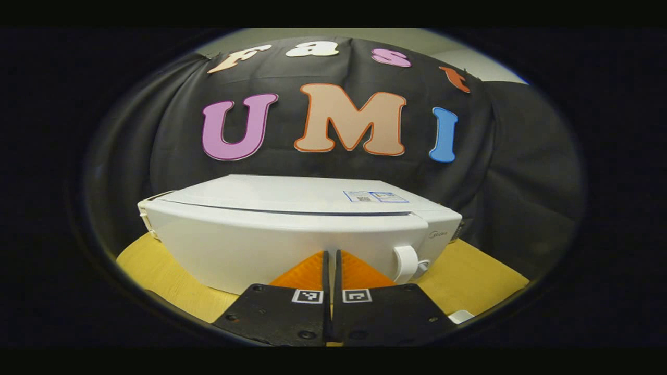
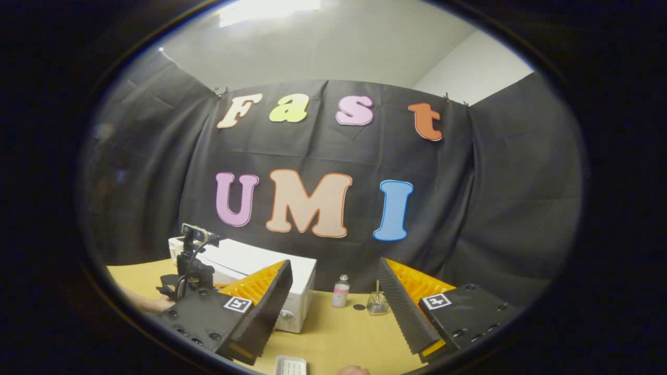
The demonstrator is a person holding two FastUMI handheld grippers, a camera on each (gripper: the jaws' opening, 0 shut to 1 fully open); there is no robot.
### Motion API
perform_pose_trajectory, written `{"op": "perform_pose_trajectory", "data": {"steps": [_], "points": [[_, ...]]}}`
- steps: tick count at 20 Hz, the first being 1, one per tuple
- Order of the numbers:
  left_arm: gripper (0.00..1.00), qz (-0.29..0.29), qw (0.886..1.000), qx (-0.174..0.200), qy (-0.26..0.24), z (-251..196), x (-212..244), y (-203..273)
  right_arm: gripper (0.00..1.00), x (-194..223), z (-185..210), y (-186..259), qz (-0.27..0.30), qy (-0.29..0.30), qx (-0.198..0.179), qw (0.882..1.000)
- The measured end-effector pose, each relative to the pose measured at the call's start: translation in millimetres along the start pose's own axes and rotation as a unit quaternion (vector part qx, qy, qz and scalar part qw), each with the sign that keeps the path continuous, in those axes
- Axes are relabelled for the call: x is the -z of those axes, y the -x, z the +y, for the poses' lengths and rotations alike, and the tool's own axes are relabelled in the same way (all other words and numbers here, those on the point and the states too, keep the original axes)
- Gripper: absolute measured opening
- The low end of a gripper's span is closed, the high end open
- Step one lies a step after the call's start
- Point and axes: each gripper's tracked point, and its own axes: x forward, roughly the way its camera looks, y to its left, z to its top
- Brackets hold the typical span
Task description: Open the microwave oven with the left hand, put the food in, and close the microwave oven.
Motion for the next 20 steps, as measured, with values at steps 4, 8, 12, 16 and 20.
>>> {"op": "perform_pose_trajectory", "data": {"steps": [4, 8, 12, 16, 20], "points": [[0.0, -0.002, 1.0, -0.008, 0.008, -3.3, -0.5, -1.9, 0.96, 1.9, 2.5, -2.8, 0.001, -0.003, -0.002, 1.0], [0.0, -0.003, 1.0, -0.013, 0.008, -1.9, -1.3, -3.8, 0.96, 4.4, 2.8, -5.0, 0.003, -0.004, -0.001, 1.0], [0.0, 0.008, 1.0, 0.006, 0.006, -9.9, 0.4, -10.4, 1.0, 5.9, 4.7, -6.3, 0.006, -0.003, -0.004, 1.0], [0.0, 0.01, 1.0, 0.008, -0.014, -10.1, 3.9, -11.5, 0.96, 7.3, 2.2, -5.8, 0.009, -0.002, 0.001, 1.0], [0.0, 0.011, 1.0, 0.004, -0.021, -7.6, 2.8, -9.2, 0.96, 6.3, 3.4, -6.8, 0.009, -0.004, 0.0, 1.0]]}}
